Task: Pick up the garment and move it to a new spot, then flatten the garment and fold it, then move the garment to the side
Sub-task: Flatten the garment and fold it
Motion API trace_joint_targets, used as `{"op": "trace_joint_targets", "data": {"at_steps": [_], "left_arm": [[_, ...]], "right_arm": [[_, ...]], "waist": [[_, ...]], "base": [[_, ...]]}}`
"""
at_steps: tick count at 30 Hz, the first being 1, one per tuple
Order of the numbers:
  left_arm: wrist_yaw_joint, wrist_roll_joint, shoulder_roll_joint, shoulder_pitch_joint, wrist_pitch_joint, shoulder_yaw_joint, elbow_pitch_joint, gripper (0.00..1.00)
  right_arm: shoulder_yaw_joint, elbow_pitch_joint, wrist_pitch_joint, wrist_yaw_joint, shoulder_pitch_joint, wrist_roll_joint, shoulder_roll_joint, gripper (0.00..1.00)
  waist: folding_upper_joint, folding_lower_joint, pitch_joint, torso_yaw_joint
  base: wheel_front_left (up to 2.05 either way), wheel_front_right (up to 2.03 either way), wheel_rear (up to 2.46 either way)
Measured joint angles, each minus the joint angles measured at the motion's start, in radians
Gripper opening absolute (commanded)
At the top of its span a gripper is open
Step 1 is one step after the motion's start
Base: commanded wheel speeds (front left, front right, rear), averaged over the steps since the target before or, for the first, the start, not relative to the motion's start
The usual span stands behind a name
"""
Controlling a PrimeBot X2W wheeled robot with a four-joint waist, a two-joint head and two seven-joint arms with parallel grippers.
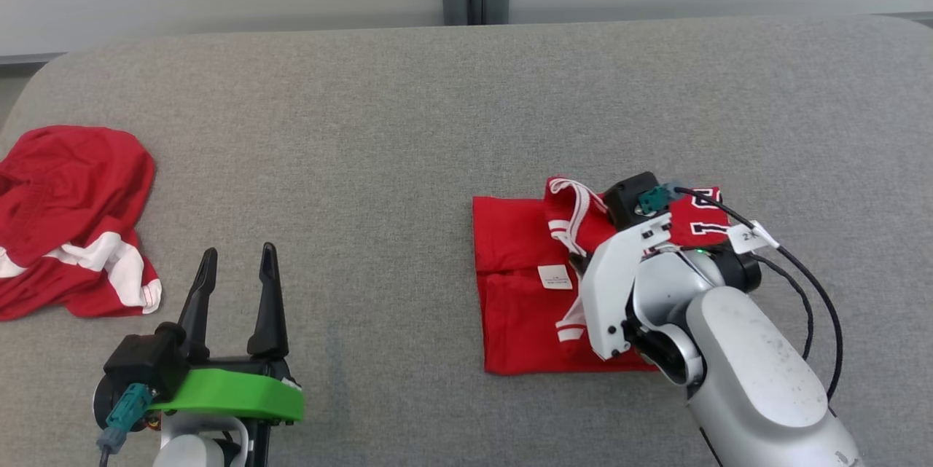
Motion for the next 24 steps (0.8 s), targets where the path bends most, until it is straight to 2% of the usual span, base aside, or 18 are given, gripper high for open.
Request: {"op": "trace_joint_targets", "data": {"at_steps": [9,20,21,23,24], "left_arm": [[0.000,-0.007,0.000,-0.033,0.000,-0.021,0.011,1.00],[-0.001,-0.017,0.000,-0.042,0.000,-0.036,0.023,1.00],[-0.001,-0.018,0.000,-0.042,0.000,-0.037,0.024,1.00],[-0.001,-0.018,0.000,-0.042,0.000,-0.038,0.024,1.00],[-0.001,-0.018,0.000,-0.042,0.000,-0.038,0.024,1.00]], "right_arm": [[0.090,0.151,-0.064,0.000,-0.100,0.055,0.016,0.00],[0.197,0.276,-0.130,0.000,-0.188,0.168,0.017,0.00],[0.202,0.285,-0.134,0.000,-0.191,0.175,0.017,0.02],[0.217,0.300,-0.146,0.000,-0.196,0.198,0.016,1.00],[0.224,0.301,-0.154,0.000,-0.199,0.211,0.016,1.00]], "waist": [[0.0000,0.0000,0.025,0.023],[0.0000,0.0000,0.035,0.048],[0.0000,0.0000,0.035,0.050],[0.0000,0.0000,0.034,0.054],[0.0000,0.0000,0.034,0.054]], "base": [[0.00,0.00,0.00],[0.00,0.00,0.00],[0.00,0.00,0.00],[0.00,0.00,0.00],[0.00,0.00,0.00]]}}
